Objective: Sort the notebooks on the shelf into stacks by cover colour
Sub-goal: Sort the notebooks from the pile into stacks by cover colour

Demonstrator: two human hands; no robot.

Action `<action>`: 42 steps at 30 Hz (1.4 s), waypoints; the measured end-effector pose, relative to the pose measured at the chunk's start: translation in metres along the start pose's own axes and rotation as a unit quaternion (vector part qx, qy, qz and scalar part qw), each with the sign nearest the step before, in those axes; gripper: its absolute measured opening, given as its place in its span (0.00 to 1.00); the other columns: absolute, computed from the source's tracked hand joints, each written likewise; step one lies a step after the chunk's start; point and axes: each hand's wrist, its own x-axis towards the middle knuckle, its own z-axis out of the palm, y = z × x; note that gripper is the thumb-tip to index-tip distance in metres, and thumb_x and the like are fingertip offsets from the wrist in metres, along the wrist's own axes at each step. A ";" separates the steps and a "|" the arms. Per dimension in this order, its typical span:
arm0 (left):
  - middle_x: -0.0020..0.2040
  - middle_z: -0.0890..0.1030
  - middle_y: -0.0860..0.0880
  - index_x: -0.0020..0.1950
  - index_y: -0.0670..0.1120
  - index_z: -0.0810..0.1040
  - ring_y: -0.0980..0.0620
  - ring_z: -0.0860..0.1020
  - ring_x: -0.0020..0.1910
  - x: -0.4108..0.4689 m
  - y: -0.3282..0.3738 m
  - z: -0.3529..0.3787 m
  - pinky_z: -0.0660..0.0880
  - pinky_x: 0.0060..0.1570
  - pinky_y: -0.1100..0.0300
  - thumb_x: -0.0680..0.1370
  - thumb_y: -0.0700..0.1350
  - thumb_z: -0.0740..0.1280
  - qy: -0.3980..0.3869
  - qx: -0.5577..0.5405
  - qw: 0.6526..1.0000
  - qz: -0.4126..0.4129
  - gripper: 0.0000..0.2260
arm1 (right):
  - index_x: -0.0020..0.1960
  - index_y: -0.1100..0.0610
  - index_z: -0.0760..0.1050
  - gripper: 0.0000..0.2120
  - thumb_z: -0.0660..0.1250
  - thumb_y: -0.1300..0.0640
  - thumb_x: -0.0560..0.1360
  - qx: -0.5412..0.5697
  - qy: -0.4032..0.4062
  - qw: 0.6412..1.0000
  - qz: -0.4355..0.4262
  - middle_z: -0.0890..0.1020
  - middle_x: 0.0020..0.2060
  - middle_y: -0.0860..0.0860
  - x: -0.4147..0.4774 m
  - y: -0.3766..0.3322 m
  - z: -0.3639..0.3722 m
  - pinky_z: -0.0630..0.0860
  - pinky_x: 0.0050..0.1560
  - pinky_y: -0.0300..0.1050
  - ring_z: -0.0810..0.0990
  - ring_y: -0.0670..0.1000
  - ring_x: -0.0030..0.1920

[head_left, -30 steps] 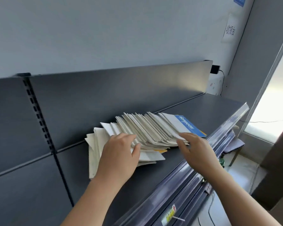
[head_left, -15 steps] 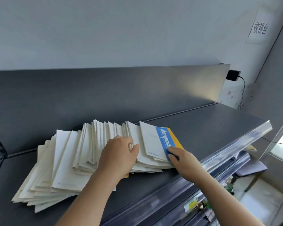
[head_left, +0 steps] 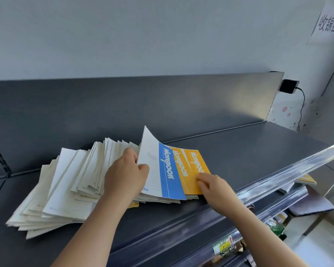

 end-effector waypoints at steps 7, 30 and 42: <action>0.38 0.72 0.49 0.50 0.42 0.65 0.56 0.71 0.31 -0.003 0.003 0.000 0.62 0.23 0.64 0.79 0.42 0.59 0.005 -0.046 0.998 -0.031 0.05 | 0.51 0.51 0.73 0.11 0.51 0.53 0.81 -0.008 -0.014 0.997 -0.073 0.75 0.57 0.43 -0.002 -0.007 0.010 0.67 0.53 0.41 0.73 0.51 0.54; 0.55 0.79 0.48 0.57 0.45 0.70 0.50 0.78 0.44 -0.001 -0.008 0.012 0.70 0.29 0.63 0.79 0.47 0.61 -0.033 -0.011 0.998 -0.050 0.09 | 0.68 0.52 0.69 0.17 0.50 0.57 0.82 0.054 -0.061 0.994 -0.072 0.69 0.69 0.45 -0.008 -0.035 0.000 0.65 0.64 0.39 0.68 0.50 0.65; 0.51 0.77 0.55 0.56 0.50 0.69 0.57 0.77 0.47 -0.016 -0.014 -0.012 0.74 0.33 0.66 0.80 0.45 0.62 0.040 -0.277 0.958 -0.064 0.06 | 0.64 0.50 0.71 0.15 0.59 0.50 0.79 0.218 0.005 0.975 -0.029 0.77 0.60 0.43 0.006 -0.058 0.000 0.69 0.43 0.27 0.75 0.42 0.58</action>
